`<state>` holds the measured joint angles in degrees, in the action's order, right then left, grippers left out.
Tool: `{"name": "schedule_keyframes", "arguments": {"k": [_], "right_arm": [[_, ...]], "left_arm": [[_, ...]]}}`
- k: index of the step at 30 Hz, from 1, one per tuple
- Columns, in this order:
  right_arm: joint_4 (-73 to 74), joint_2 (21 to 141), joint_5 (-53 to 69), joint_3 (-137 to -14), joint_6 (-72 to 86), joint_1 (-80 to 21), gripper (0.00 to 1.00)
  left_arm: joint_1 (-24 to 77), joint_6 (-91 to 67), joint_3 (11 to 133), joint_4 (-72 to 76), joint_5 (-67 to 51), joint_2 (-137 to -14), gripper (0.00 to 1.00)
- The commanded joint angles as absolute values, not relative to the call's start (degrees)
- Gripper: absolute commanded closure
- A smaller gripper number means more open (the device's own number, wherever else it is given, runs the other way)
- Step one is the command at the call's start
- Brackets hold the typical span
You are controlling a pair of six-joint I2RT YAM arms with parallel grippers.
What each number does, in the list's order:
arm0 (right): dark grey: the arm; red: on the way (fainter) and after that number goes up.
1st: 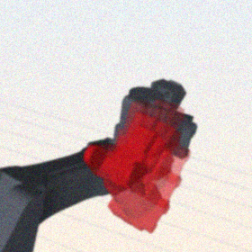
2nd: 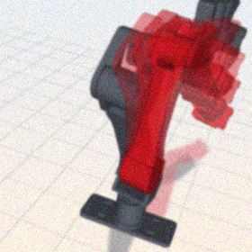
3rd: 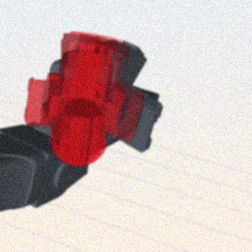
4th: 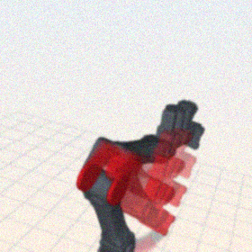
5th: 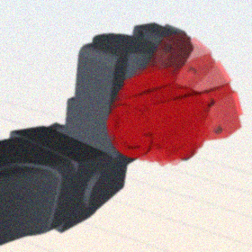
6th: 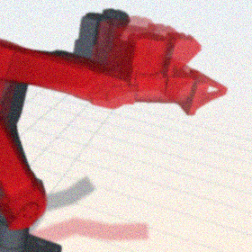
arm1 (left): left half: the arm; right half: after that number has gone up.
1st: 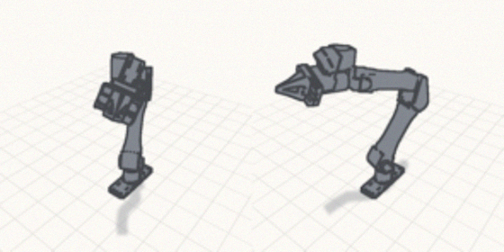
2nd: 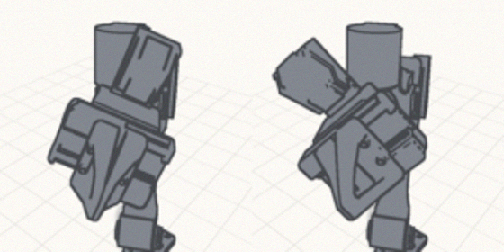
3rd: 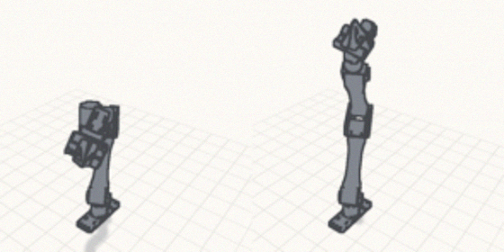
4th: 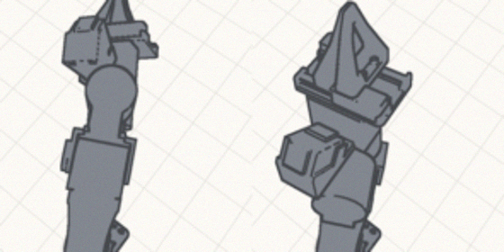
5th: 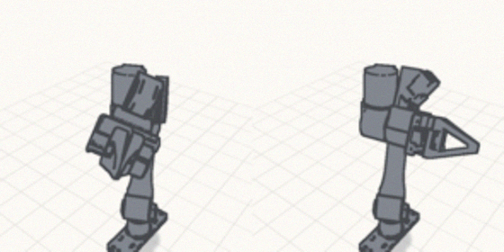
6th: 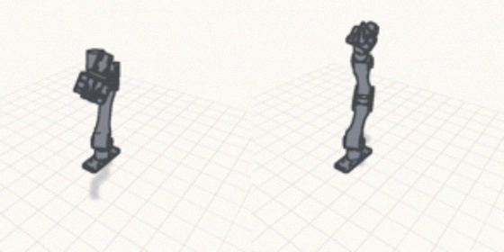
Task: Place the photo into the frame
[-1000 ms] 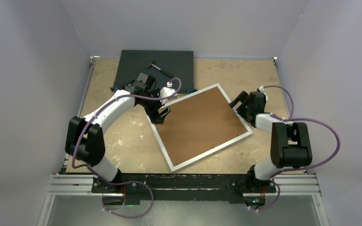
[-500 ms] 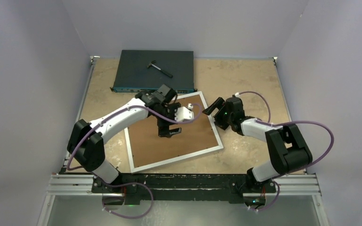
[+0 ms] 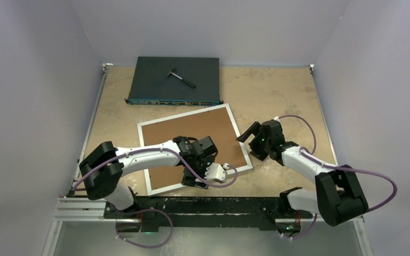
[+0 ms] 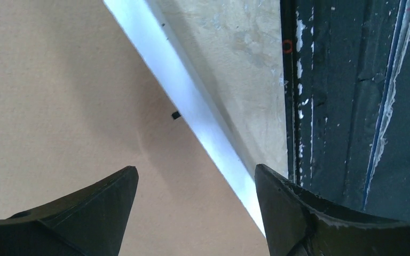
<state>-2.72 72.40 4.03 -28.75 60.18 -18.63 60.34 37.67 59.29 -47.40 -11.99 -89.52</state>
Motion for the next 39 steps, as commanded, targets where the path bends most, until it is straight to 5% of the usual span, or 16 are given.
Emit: {"name": "schedule_keyframes", "arguments": {"k": [1, 8, 14, 18, 27, 39], "right_arm": [[4.72, 68.46, 3.34, -26.46, 60.44, -18.39, 0.01], [4.90, 64.95, 3.71, -24.79, 61.90, -18.39, 0.01], [4.59, 67.61, 3.62, -26.45, 60.96, -18.37, 0.01], [4.54, 67.89, 3.40, -27.38, 60.91, -18.37, 0.01], [6.24, 66.34, 2.63, -26.65, 61.45, -18.39, 0.01], [14.71, 54.91, 3.92, -20.78, 65.03, -17.85, 0.01]], "left_arm": [[64.74, 32.53, 56.58, -41.42, -7.62, -89.40, 0.21], [69.22, 30.33, 52.21, -34.06, 4.79, -89.60, 0.18], [69.96, 27.56, 49.65, -32.33, 9.48, -88.52, 0.45], [69.96, 24.54, 48.76, -34.34, 6.80, -88.29, 0.53], [69.96, 23.41, 48.90, -34.92, 5.85, -88.78, 1.00], [65.34, 24.97, 54.83, -37.77, 2.75, -87.64, 1.00]]}}
